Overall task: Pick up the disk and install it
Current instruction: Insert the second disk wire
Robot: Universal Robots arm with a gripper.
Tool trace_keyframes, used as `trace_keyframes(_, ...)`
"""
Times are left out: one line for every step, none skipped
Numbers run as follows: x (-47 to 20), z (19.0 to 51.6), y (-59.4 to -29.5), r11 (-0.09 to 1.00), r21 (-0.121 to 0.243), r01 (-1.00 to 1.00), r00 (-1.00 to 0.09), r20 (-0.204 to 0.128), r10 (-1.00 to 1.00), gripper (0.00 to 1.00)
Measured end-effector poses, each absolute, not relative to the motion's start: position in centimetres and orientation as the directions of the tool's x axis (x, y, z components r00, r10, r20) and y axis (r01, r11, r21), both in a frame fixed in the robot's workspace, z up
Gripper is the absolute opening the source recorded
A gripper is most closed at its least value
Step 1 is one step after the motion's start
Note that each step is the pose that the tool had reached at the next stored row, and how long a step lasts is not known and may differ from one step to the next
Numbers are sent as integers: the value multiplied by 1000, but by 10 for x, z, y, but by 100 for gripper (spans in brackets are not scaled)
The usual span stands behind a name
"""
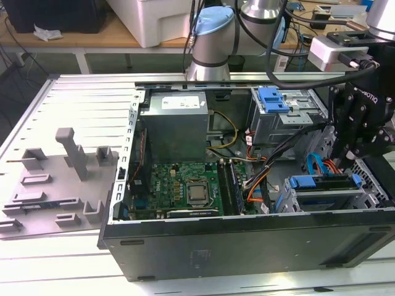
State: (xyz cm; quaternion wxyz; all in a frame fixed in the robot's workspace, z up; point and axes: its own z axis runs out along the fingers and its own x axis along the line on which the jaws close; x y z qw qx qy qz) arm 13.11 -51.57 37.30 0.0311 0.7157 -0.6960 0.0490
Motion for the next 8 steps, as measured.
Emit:
trace_keyframes(131,373,-516,-29,-24,-999,27,113,-993,27)
trace_keyframes(131,373,-516,-29,-24,-999,27,113,-993,21)
trace_keyframes(131,373,-516,-29,-24,-999,27,113,-993,15)
trace_keyframes(131,373,-516,-29,-24,-999,27,113,-993,11)
trace_keyframes(131,373,-516,-29,-24,-999,26,113,-993,11)
trace_keyframes(131,373,-516,-29,-24,-999,27,114,-993,11)
trace_keyframes(131,373,-516,-29,-24,-999,27,114,-993,11)
trace_keyframes(131,373,-516,-29,-24,-999,27,114,-993,11)
